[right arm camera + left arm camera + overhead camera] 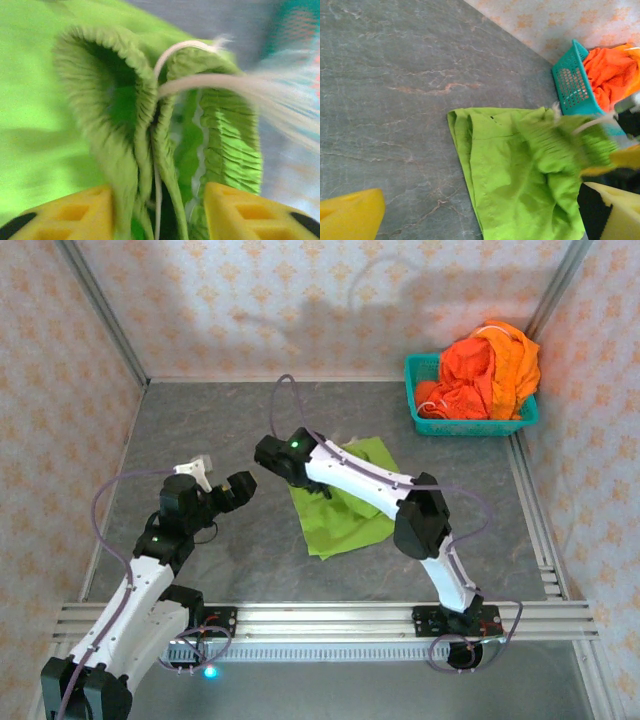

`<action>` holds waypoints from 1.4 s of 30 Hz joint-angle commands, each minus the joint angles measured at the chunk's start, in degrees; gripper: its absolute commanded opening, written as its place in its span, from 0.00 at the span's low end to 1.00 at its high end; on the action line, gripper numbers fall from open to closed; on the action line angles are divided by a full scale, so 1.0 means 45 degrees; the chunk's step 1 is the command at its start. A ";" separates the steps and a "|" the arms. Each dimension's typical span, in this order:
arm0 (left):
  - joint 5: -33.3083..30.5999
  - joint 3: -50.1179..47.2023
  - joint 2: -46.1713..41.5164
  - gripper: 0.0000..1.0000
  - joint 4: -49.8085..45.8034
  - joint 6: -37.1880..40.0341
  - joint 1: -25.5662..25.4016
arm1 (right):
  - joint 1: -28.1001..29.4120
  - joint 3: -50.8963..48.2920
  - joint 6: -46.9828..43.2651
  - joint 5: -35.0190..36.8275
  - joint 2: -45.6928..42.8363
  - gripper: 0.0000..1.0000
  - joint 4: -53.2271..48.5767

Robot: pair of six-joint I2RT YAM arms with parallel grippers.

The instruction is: Fold and stack the shorts

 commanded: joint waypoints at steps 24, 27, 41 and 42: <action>0.1293 0.5138 0.7940 0.72 -0.0035 -0.1850 -0.3089 | -0.2212 -1.1369 0.4034 -0.7873 -0.7280 0.74 1.0056; 0.1402 0.5837 0.9654 0.67 0.0561 -0.2246 -0.3285 | -0.1893 -1.1350 0.4282 -0.7565 -0.6705 0.72 1.0121; 0.1153 0.7935 1.3864 0.33 0.1386 -0.2779 -0.4023 | -0.1538 -1.1232 0.4987 -0.5865 -0.5035 0.44 0.9929; 0.0997 0.8010 1.3960 0.28 0.1295 -0.2726 -0.4024 | -0.1538 -1.1176 0.5000 -0.5837 -0.4963 0.39 0.9855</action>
